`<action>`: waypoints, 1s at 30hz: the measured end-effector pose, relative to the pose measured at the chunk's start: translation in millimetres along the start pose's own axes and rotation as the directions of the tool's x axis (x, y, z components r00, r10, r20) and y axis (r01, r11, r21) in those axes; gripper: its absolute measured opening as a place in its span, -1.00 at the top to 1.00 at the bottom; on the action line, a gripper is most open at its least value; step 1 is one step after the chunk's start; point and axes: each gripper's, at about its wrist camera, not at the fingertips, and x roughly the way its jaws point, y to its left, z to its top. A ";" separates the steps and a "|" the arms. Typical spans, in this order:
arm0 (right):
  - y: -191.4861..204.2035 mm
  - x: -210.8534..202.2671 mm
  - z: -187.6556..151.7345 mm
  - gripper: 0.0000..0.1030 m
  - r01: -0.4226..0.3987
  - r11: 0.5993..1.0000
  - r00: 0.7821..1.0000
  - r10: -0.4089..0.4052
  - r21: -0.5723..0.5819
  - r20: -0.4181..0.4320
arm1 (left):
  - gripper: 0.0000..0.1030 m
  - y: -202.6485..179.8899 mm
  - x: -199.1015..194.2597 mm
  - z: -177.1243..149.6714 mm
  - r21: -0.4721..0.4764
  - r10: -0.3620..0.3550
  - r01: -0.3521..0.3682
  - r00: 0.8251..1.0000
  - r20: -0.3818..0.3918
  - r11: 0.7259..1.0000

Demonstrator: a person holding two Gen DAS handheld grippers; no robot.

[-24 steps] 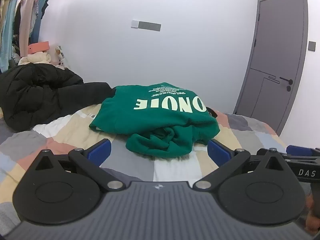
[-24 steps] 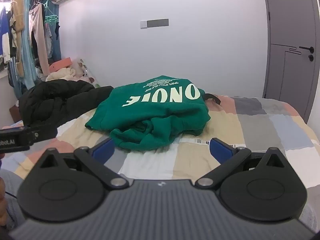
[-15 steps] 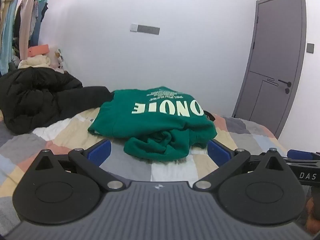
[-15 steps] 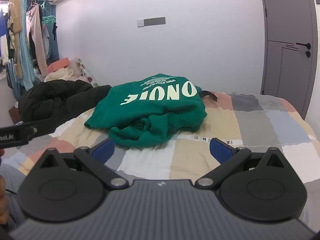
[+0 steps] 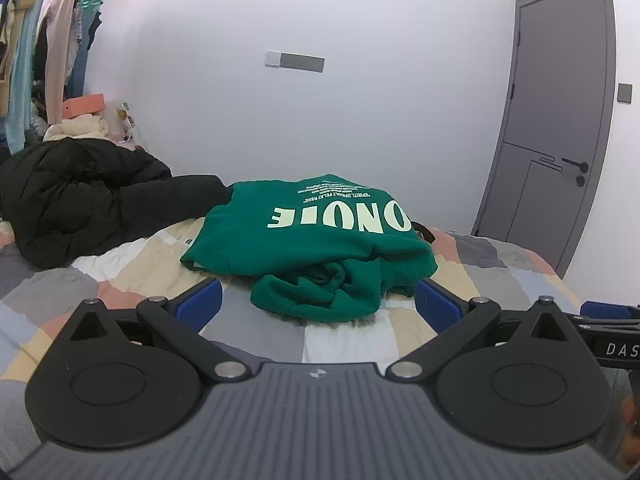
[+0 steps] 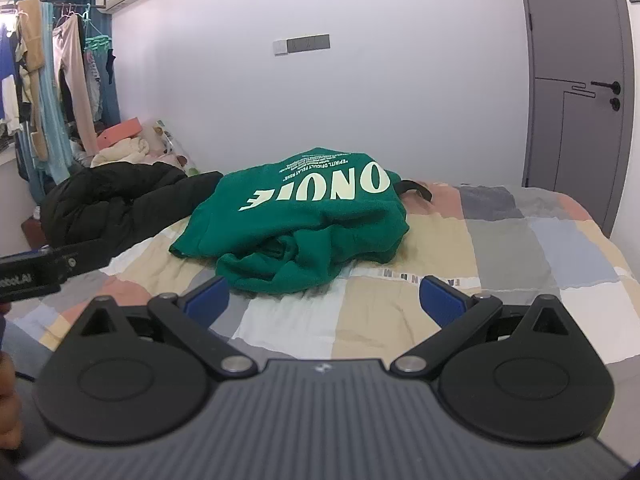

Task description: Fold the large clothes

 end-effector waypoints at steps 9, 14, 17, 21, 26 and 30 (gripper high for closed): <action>-3.8 8.2 -2.7 -1.00 -0.010 1.000 1.000 0.010 -0.003 -0.006 | -1.00 3.2 2.2 -0.7 -0.007 0.013 -0.013 1.000 -0.002 1.000; -5.3 6.0 -4.2 -1.00 -0.031 0.999 0.999 0.030 -0.018 -0.011 | -1.00 -1.0 0.4 -1.5 0.013 0.013 -0.013 1.000 0.007 1.000; -7.5 1.6 -4.0 -1.00 -0.019 1.000 1.000 0.019 -0.022 -0.002 | -1.00 -1.7 -1.2 -1.9 0.014 0.009 -0.010 1.000 0.012 1.000; -8.4 -0.7 -5.6 -1.00 -0.003 1.000 1.000 0.003 -0.009 -0.013 | -1.00 -1.6 -3.7 -2.1 0.013 0.002 -0.002 1.000 0.012 1.000; -6.1 -2.7 -6.9 -1.00 -0.007 1.000 1.000 0.007 -0.005 -0.019 | -1.00 -3.0 -3.3 -2.0 0.012 0.003 -0.003 1.000 0.013 1.000; -4.0 -2.6 -6.3 -1.00 -0.012 1.000 1.000 0.012 -0.006 -0.019 | -1.00 -1.4 -5.1 -0.2 0.007 0.004 -0.004 1.000 0.011 1.000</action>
